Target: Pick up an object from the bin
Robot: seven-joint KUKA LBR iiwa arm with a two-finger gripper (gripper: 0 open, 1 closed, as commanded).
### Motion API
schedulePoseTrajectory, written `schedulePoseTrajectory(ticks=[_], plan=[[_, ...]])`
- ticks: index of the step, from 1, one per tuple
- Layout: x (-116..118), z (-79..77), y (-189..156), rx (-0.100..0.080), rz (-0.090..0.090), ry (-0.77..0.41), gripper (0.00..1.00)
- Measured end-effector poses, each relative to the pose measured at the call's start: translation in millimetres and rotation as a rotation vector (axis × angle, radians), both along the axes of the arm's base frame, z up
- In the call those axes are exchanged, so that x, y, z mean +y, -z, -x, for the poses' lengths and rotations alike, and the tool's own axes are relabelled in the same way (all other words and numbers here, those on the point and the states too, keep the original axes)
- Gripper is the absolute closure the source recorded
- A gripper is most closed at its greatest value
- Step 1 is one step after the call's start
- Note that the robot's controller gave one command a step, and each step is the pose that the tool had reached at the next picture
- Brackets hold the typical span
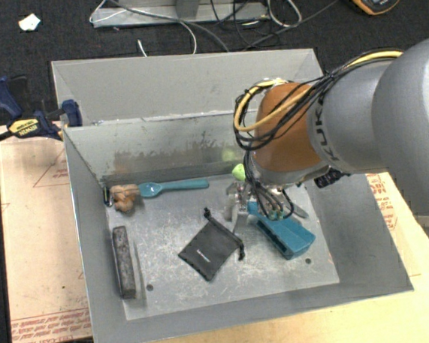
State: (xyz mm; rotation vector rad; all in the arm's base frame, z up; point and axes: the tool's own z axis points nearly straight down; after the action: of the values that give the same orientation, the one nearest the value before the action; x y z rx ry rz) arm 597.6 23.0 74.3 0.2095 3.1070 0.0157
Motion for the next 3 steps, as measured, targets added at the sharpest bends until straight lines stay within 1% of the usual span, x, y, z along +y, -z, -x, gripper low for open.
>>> schedulePoseTrajectory(ticks=[1,2,3], plan=[[-0.2,1.8,3.6,0.003,0.001,0.0,0.0],[-0.4,2.0,3.8,0.004,0.001,0.0,0.0],[6.3,8.4,2.1,0.005,-0.001,0.08,0.0]])
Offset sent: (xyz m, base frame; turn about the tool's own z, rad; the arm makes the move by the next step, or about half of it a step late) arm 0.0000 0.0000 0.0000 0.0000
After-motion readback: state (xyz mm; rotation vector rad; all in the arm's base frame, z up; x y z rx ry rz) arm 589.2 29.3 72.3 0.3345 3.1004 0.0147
